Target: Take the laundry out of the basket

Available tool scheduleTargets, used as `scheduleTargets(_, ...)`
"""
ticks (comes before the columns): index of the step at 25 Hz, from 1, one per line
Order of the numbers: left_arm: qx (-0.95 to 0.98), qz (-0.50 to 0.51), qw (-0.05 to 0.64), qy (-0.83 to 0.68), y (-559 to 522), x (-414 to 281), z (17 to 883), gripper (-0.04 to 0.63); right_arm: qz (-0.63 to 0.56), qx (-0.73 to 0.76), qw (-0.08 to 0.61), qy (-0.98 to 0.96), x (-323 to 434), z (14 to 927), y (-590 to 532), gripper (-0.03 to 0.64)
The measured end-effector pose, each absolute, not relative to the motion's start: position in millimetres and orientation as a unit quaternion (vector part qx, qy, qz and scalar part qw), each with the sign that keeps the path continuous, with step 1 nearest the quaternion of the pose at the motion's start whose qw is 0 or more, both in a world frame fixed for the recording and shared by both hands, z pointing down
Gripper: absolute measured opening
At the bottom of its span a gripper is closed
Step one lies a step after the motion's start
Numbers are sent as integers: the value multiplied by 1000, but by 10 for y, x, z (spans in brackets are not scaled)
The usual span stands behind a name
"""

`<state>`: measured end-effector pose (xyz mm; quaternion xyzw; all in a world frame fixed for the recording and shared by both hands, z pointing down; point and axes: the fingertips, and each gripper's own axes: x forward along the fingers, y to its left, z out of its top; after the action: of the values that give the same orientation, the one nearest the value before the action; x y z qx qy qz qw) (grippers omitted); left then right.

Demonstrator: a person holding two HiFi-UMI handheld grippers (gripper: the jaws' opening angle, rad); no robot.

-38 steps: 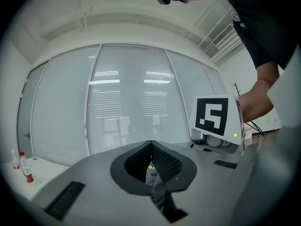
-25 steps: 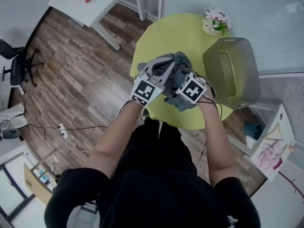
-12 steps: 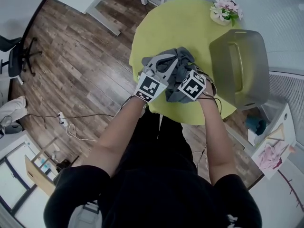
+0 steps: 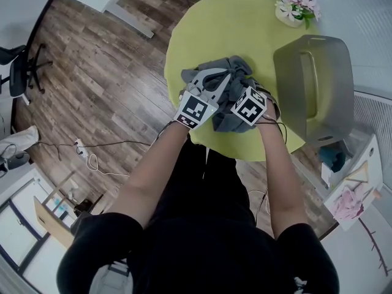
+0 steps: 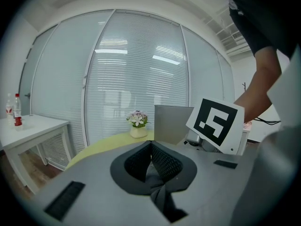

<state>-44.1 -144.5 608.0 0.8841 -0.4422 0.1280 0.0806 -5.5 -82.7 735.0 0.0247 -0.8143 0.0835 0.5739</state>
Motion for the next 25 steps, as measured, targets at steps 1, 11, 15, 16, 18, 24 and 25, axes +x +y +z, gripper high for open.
scheduleTargets(1, 884, 128, 83, -442, -1459, -438, 6109, 9, 83, 26, 575, -813, -47, 7376, -840, 363)
scheduleTargets(11, 880, 132, 100, -444, -1507, -396, 6283, 9, 81, 60, 567, -818, 34, 7349, -971, 398)
scheduleTargets(15, 882, 128, 97, -444, -1493, -383, 6200, 11, 93, 73, 562, -819, 97, 7214, -996, 397)
scheduleTargets(16, 882, 128, 96, -443, -1488, -379, 6181, 11, 97, 76, 561, -818, 114, 7180, -1002, 397)
scheduleTargets(18, 882, 126, 94, -444, -1480, -384, 6122, 11, 98, 84, 556, -821, 135, 7088, -1032, 397)
scheduleTargets(24, 881, 111, 86, -452, -1372, -448, 5782, 11, 115, 142, 466, -866, 118, 6502, -1082, 394)
scheduleTargets(25, 881, 107, 86, -452, -1350, -468, 5714, 11, 117, 156, 444, -875, 107, 6399, -1092, 394)
